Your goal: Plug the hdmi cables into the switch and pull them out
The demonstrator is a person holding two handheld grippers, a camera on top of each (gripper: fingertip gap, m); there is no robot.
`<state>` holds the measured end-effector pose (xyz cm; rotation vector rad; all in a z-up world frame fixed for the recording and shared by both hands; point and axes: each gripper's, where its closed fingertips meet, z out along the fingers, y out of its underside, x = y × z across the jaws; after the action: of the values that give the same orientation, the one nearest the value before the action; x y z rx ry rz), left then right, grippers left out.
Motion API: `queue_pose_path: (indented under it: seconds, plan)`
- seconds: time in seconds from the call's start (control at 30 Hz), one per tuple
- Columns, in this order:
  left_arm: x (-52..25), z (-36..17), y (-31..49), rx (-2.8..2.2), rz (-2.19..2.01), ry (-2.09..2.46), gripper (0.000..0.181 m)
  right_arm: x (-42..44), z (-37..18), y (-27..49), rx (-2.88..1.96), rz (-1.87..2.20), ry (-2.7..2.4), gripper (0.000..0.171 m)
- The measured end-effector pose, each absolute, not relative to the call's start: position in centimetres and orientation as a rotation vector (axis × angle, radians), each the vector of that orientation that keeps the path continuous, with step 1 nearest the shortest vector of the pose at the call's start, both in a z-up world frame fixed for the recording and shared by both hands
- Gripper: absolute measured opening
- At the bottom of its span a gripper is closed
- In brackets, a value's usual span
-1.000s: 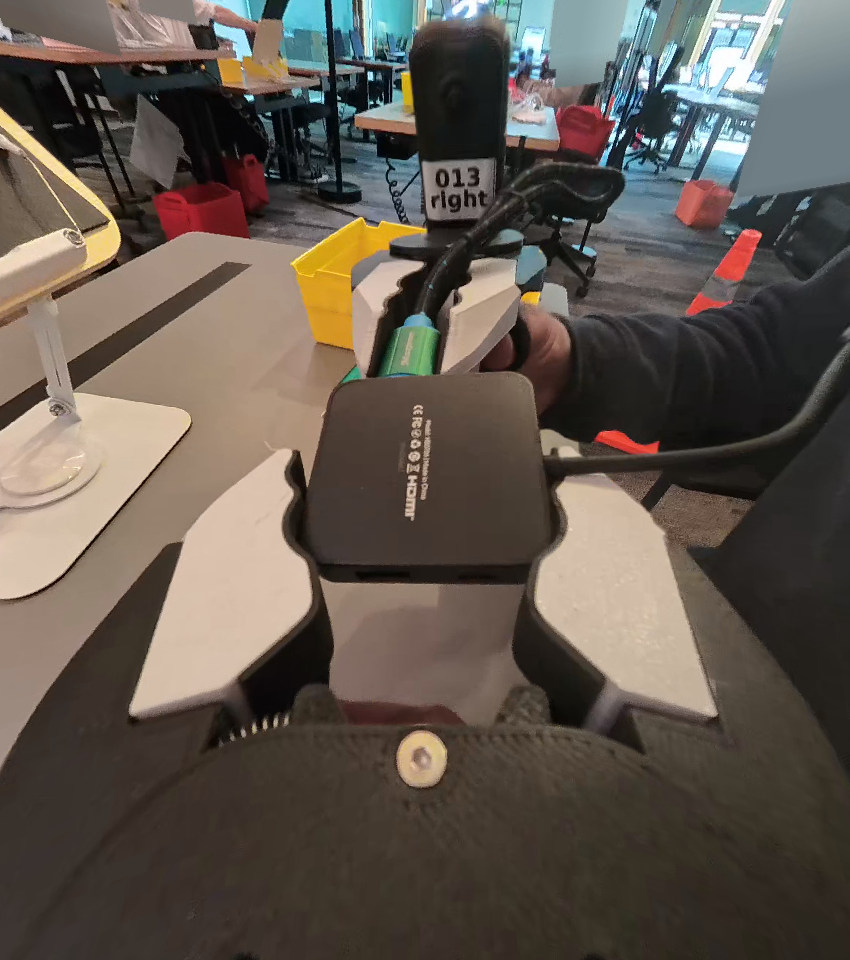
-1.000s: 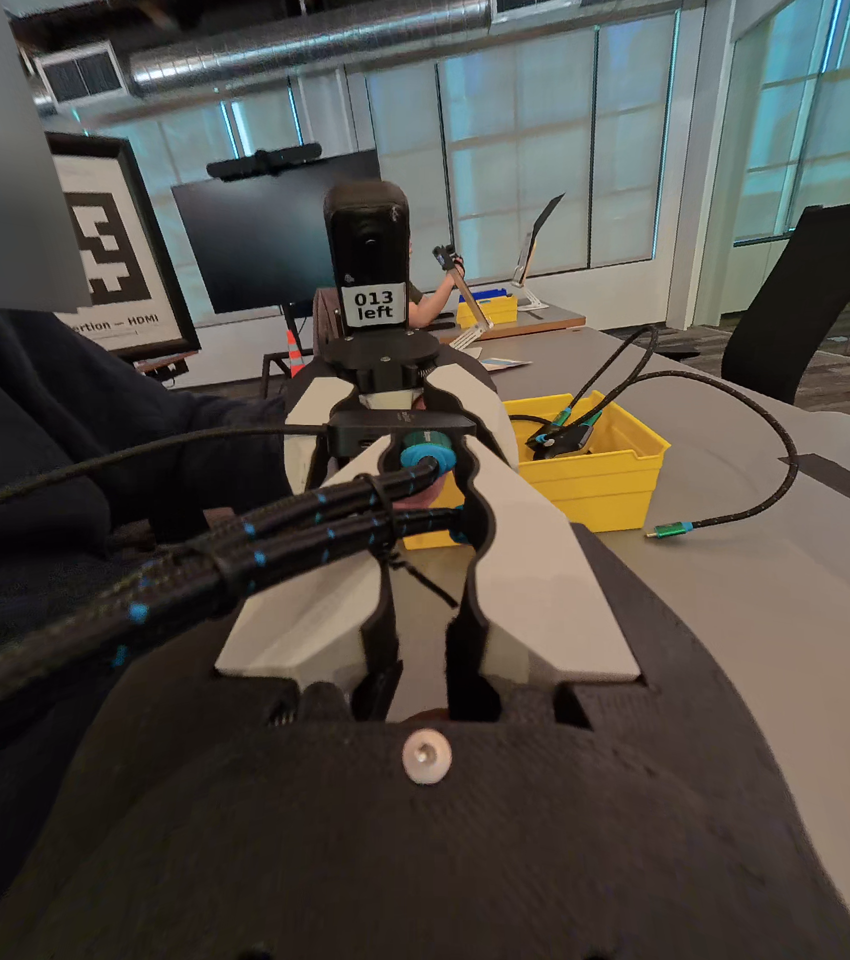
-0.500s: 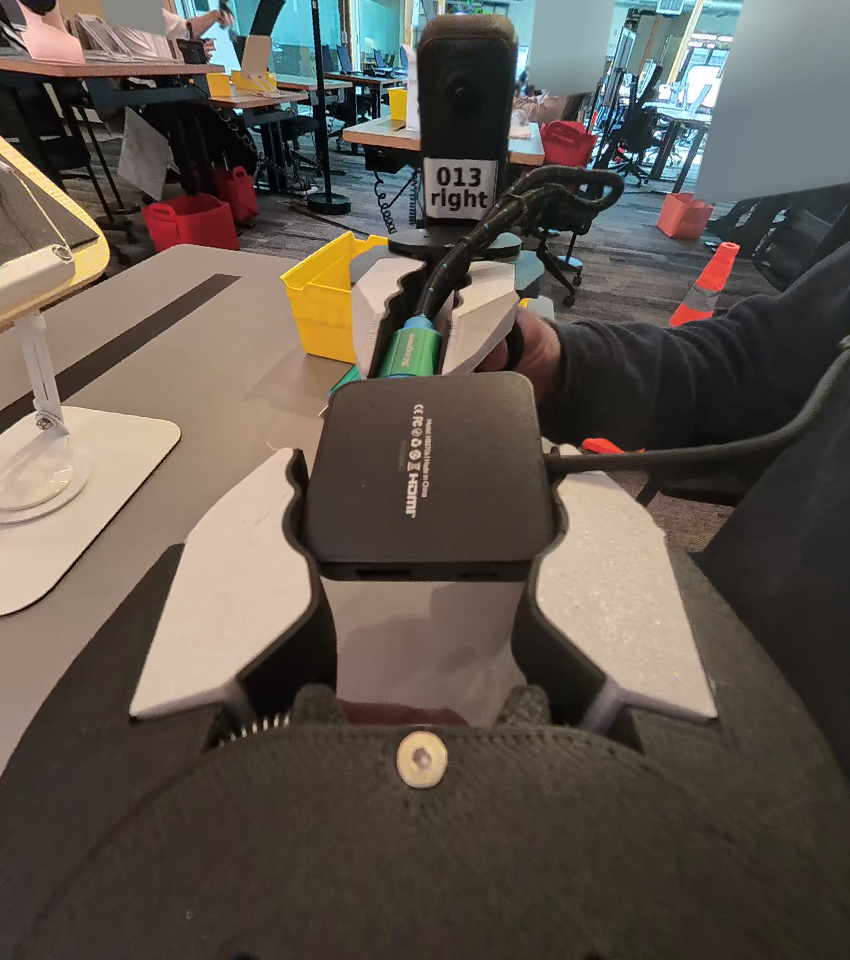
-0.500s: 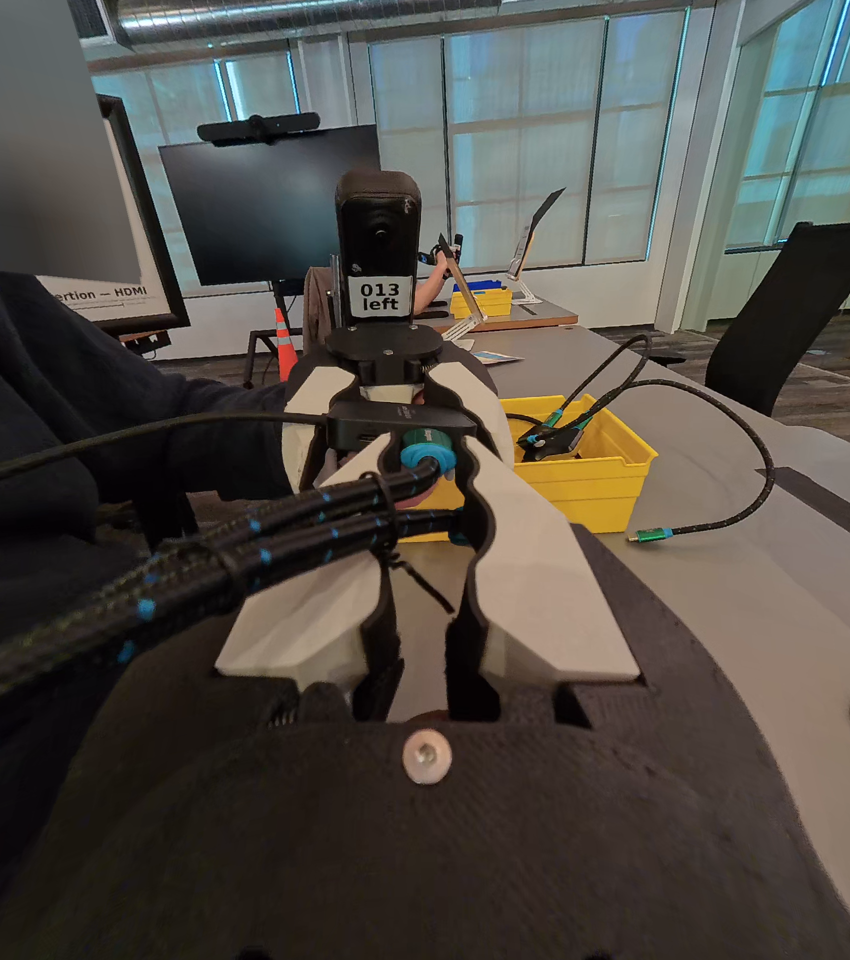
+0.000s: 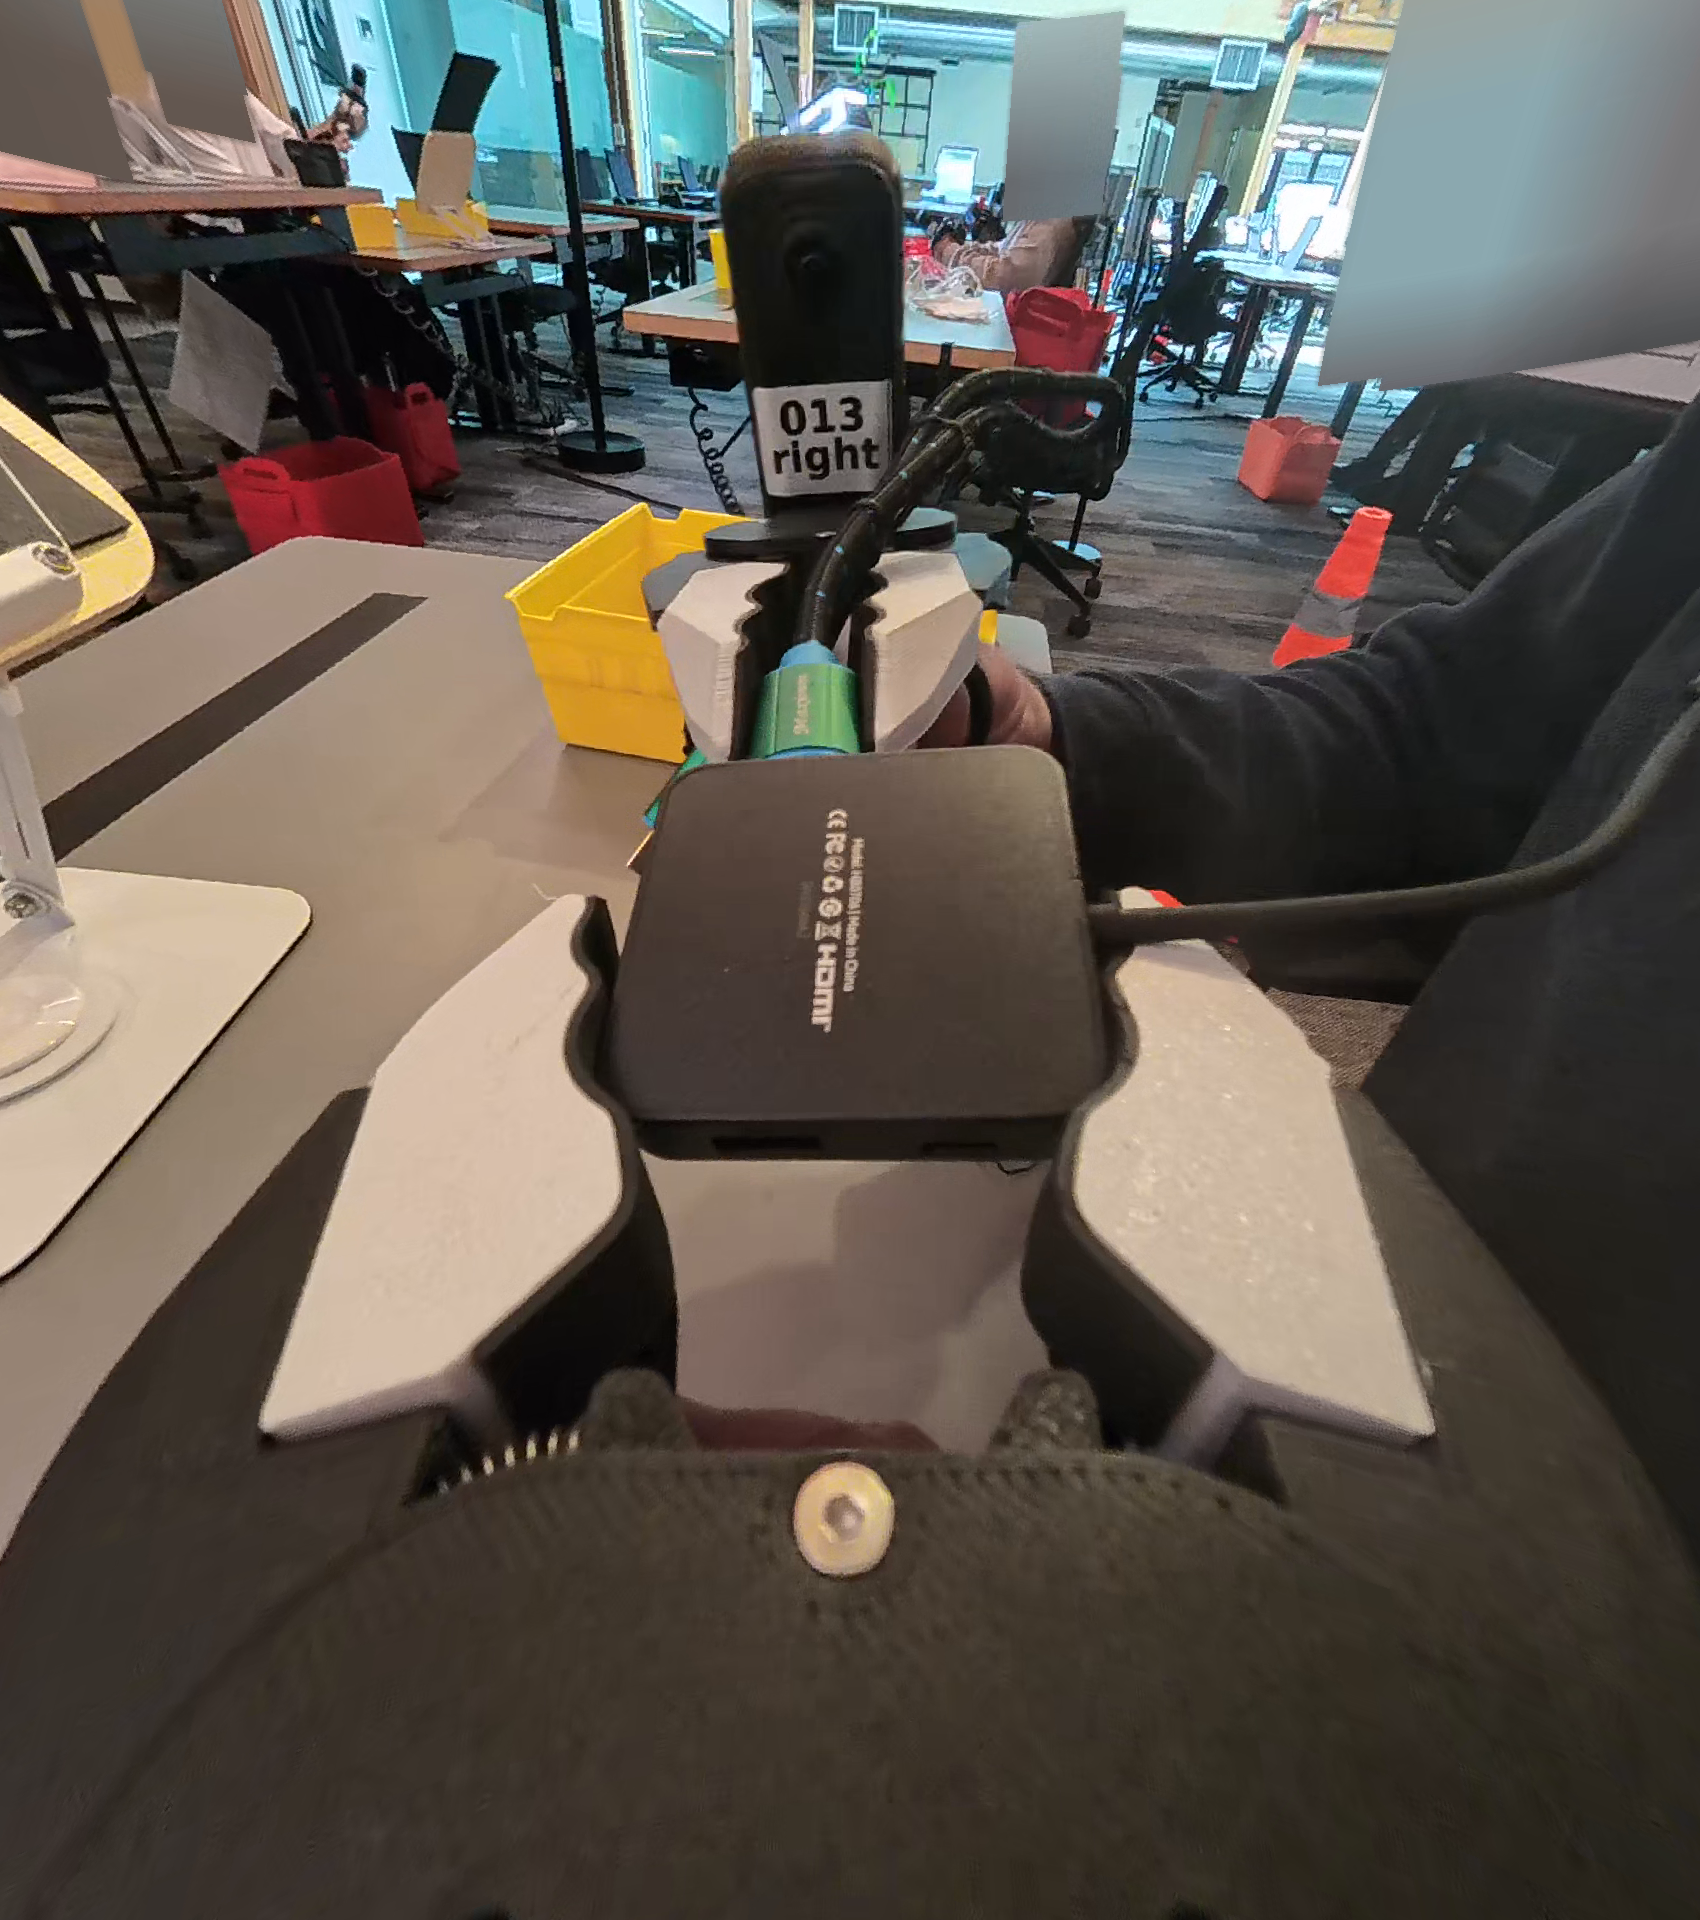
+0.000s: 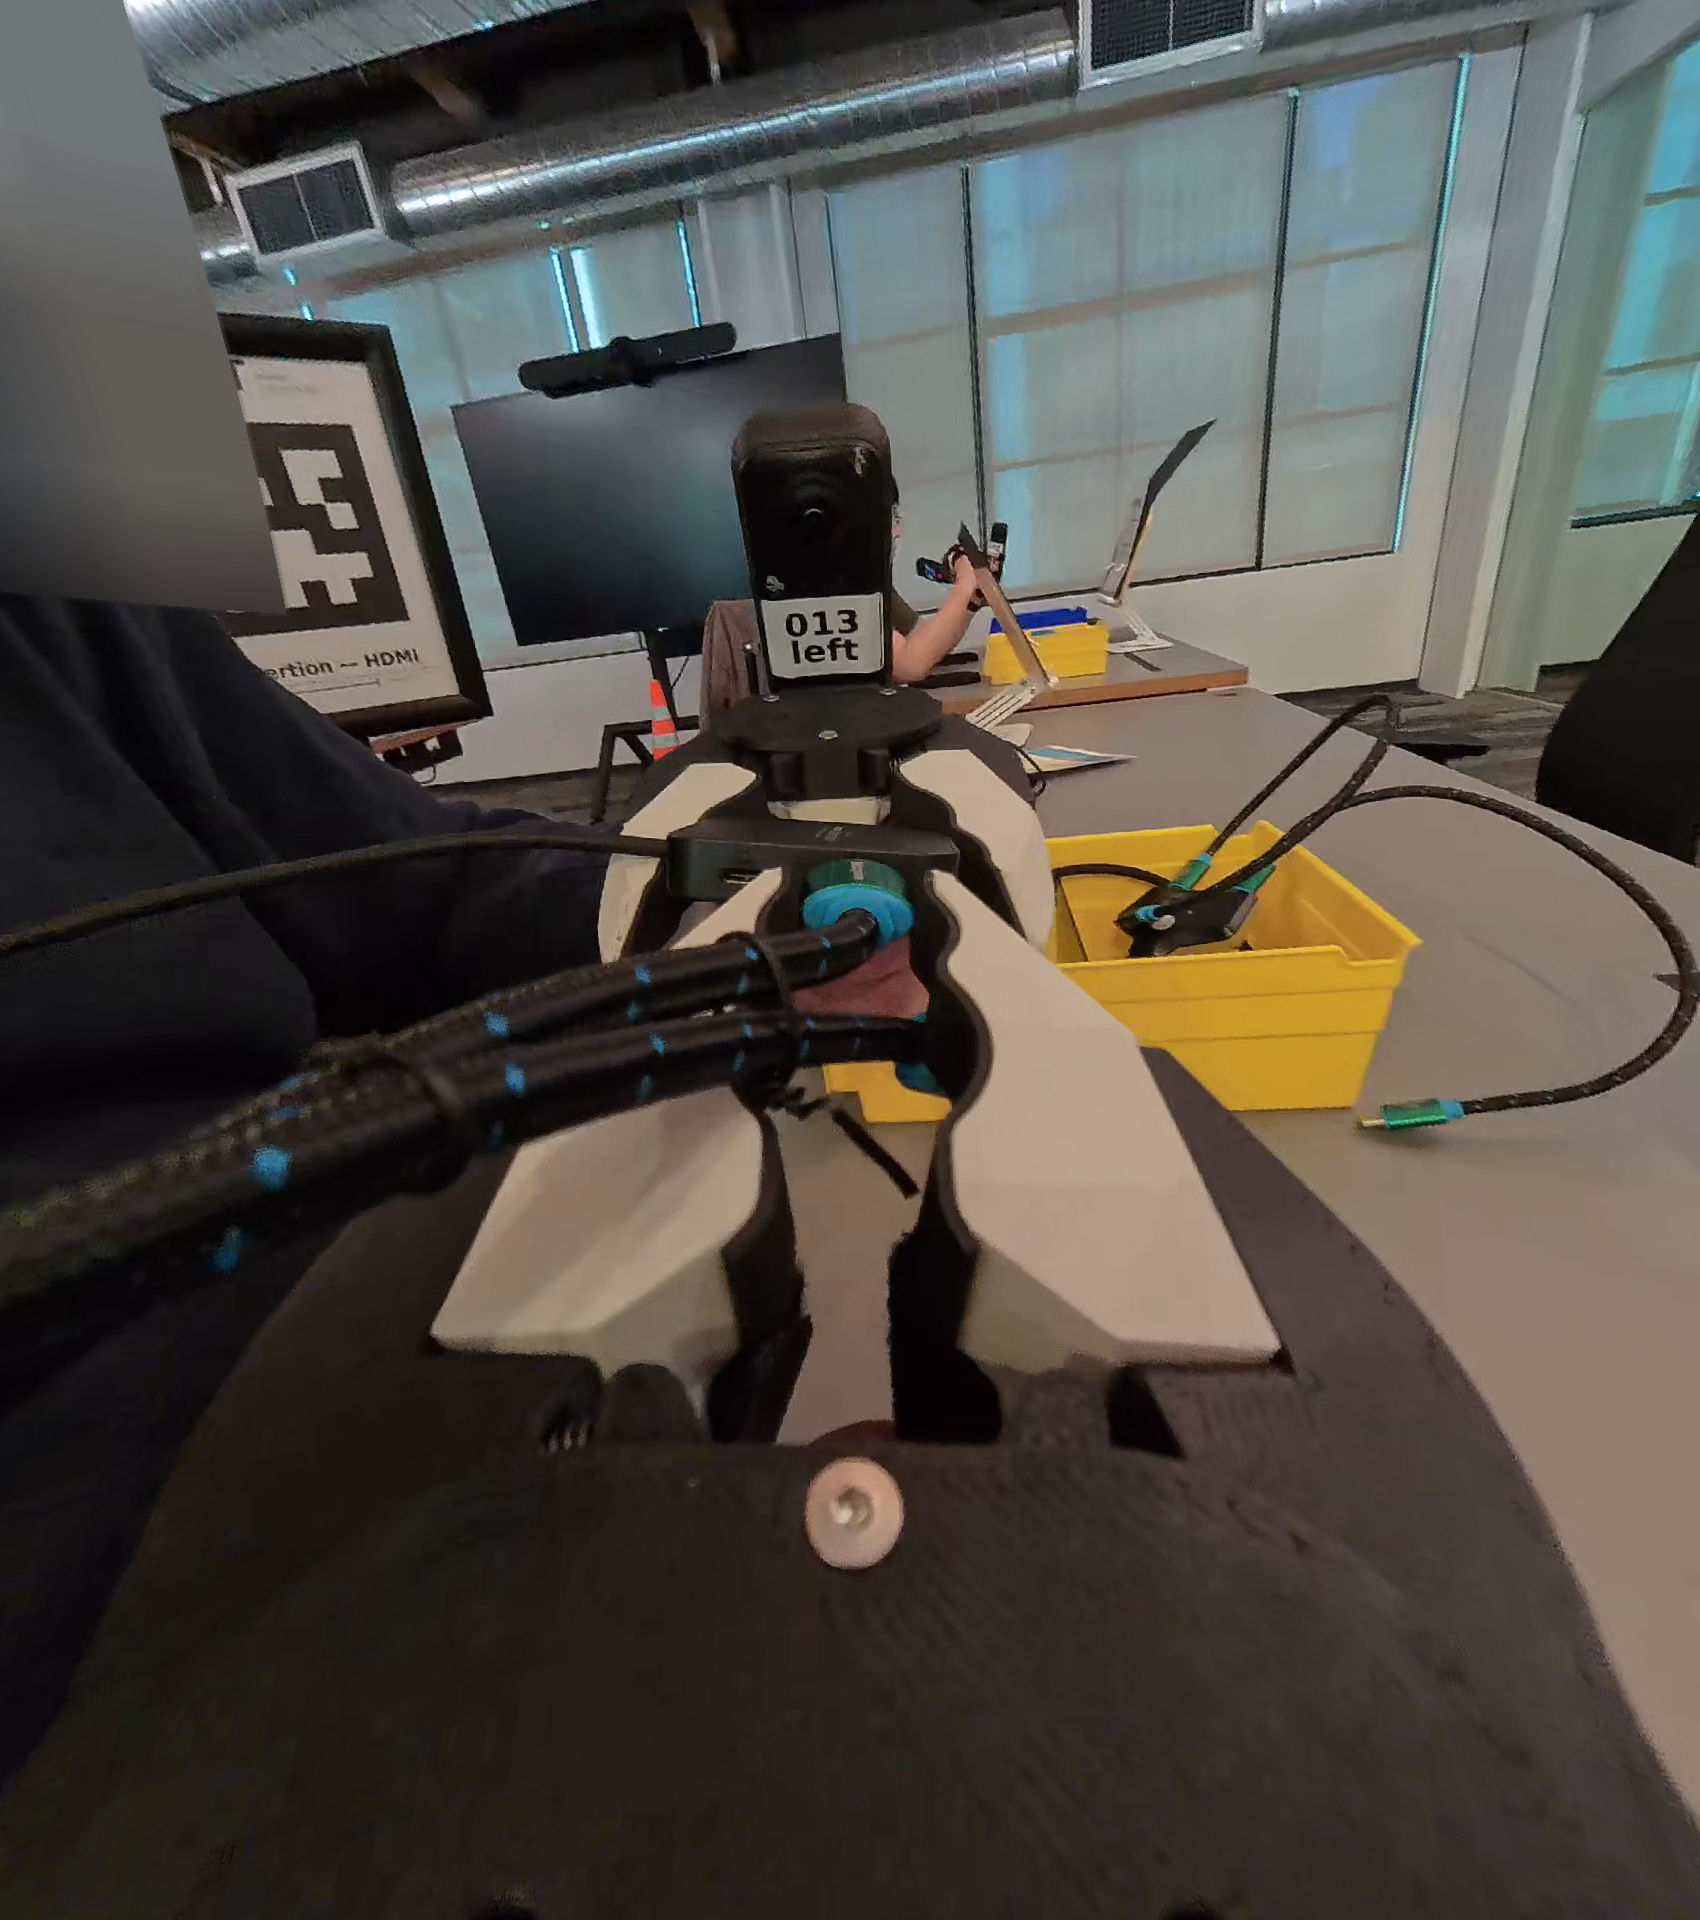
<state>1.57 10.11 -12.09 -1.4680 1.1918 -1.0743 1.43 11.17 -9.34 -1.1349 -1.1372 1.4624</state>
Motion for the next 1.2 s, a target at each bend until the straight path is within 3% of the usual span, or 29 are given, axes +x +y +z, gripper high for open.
queue_pose_path:
  seconds: [0.23, 0.43, 0.87, 1.03, 1.2]
  plan:
    - [1.0, -11.9, 10.9, -1.481, -1.086, 1.130, 0.086, 0.8, -8.9, 11.9, -1.185, 1.225, -1.095, 0.019]
    - [-0.2, -11.2, 11.1, -1.449, -1.102, 1.098, 0.086, 3.2, -7.5, 12.4, -1.109, 1.469, -1.017, 0.018]
    - [-1.9, -12.0, 12.2, -1.496, -0.976, 1.120, 0.086, 3.9, -8.2, 13.5, -1.319, 1.131, -1.114, 0.018]
    - [-2.8, -11.7, 12.5, -1.502, -0.952, 1.108, 0.086, 10.9, -6.1, 15.5, -1.463, 0.811, -1.045, 0.019]
    - [-3.5, -11.9, 12.8, -1.517, -0.945, 1.091, 0.086, 26.4, -9.3, 18.8, -1.822, 0.126, -0.908, 0.018]
